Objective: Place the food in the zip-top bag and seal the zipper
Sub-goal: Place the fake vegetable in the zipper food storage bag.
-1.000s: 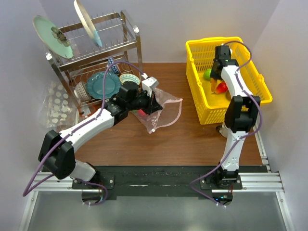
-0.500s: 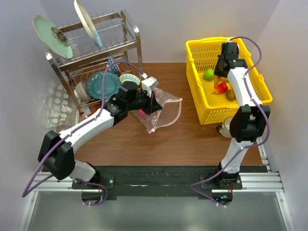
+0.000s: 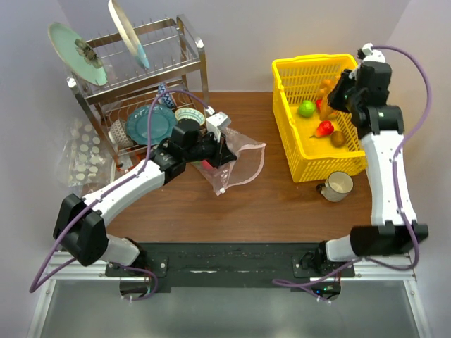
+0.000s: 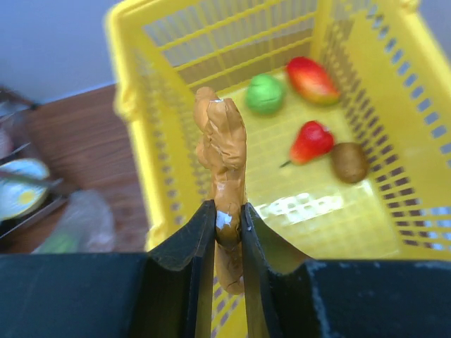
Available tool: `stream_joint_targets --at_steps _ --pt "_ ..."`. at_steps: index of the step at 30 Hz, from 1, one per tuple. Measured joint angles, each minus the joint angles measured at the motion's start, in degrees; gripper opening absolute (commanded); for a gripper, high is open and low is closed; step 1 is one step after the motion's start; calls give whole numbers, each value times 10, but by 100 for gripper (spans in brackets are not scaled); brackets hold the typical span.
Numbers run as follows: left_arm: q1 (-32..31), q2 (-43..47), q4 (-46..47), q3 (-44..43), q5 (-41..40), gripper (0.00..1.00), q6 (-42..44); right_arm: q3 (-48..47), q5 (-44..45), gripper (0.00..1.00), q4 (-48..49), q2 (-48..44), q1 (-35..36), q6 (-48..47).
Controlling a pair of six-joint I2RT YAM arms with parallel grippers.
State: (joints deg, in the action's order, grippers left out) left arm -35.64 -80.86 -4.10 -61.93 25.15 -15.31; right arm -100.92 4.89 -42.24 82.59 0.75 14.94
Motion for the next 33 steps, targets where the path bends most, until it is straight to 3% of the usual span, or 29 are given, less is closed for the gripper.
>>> stream_joint_targets --at_steps 7,16,24,33 --pt "0 7 -3 0 -3 0 0 153 -201 6 47 -153 2 64" --pt "0 12 -5 0 -11 0 0 389 -410 6 104 -265 28 175" --pt "0 14 -11 0 -14 0 0 528 -446 5 161 -346 94 261" --pt "0 15 -11 0 -9 0 0 554 -410 4 218 -273 199 307"
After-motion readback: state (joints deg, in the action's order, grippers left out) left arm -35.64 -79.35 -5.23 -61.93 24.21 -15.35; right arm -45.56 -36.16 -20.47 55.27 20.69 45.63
